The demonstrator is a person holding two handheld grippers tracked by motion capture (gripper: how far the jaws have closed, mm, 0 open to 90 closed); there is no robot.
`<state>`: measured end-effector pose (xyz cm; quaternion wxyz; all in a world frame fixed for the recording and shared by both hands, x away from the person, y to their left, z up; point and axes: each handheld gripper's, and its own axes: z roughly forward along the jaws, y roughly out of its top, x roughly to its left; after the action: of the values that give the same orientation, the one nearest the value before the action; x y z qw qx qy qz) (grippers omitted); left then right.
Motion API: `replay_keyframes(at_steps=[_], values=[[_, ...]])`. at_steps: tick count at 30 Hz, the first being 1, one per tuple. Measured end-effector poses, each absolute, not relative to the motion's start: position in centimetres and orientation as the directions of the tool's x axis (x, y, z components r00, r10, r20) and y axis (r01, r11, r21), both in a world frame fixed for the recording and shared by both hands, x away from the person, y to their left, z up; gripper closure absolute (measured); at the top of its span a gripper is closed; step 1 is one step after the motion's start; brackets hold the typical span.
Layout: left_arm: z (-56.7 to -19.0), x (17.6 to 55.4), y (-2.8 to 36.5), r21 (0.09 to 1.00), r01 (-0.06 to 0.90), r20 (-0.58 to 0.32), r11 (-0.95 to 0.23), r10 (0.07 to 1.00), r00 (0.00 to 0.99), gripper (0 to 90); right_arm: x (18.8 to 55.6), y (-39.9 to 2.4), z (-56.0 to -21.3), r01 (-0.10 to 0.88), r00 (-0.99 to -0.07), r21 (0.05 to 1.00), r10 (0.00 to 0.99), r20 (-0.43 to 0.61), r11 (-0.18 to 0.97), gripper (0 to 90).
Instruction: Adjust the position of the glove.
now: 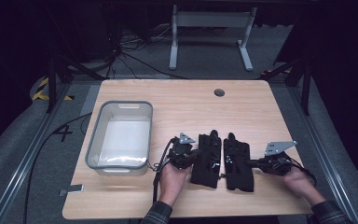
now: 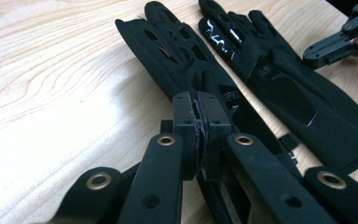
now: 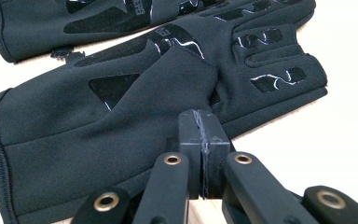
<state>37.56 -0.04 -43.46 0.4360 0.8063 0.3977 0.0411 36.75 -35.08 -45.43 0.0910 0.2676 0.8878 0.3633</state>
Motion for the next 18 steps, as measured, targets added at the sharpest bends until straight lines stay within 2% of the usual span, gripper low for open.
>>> replay_keyframes(at_steps=[18], values=[[-41.4,37.5,-1.3,0.783,0.576,-0.373,-0.235,0.562,0.738,87.9,37.4,-33.5,-45.5,0.396,-0.854,0.694,0.518,0.038,0.601,90.0]])
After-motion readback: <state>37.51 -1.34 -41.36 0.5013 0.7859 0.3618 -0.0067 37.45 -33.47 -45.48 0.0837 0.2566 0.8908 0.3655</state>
